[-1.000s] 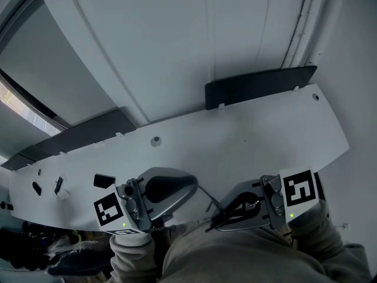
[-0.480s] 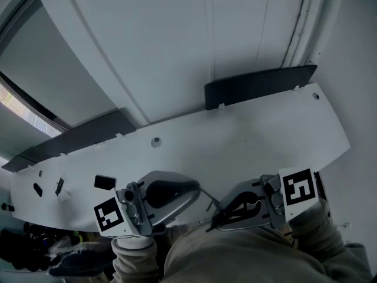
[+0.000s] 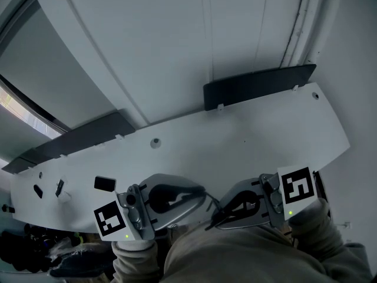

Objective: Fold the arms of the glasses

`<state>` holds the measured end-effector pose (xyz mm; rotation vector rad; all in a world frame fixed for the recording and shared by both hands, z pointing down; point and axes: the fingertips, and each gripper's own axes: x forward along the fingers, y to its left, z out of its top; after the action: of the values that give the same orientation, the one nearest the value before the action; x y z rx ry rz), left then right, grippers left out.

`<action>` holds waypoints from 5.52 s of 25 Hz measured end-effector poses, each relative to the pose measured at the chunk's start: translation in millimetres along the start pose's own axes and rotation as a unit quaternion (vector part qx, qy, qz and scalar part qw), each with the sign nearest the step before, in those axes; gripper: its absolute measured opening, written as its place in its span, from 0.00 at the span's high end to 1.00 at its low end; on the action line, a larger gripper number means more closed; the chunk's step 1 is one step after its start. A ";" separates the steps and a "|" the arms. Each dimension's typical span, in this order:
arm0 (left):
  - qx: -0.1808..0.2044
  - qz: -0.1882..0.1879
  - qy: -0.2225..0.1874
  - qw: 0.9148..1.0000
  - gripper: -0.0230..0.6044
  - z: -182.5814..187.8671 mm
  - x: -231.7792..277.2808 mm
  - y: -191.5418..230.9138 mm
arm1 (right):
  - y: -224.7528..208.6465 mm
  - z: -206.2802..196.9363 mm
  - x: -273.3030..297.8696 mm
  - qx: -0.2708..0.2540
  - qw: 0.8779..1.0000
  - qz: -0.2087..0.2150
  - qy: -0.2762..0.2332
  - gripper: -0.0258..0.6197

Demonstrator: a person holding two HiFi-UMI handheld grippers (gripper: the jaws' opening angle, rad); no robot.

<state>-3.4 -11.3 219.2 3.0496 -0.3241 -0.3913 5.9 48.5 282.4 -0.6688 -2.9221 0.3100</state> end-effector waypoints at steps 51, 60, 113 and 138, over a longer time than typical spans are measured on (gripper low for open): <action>-0.070 0.184 -0.086 0.977 0.95 -27.3 -66.2 35.4 | -127.8 -105.0 -81.5 0.047 0.954 -0.226 0.190 0.87; -0.140 0.269 -0.129 0.944 0.95 -45.7 -121.3 25.8 | -177.0 -168.8 -76.1 0.083 0.928 -0.240 0.275 0.87; -0.162 0.430 -0.137 0.878 0.95 -80.1 -225.9 -57.9 | -177.0 -482.7 -35.7 0.187 0.787 -0.073 0.583 0.87; -0.161 0.389 -0.101 0.902 0.96 -90.7 -195.3 -35.5 | -190.0 -432.1 -68.6 0.266 0.842 -0.169 0.437 0.72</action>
<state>-157.9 67.0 351.9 2.2996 -1.2717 -0.6112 61.4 -75.6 739.6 -0.1196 -1.8852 0.5582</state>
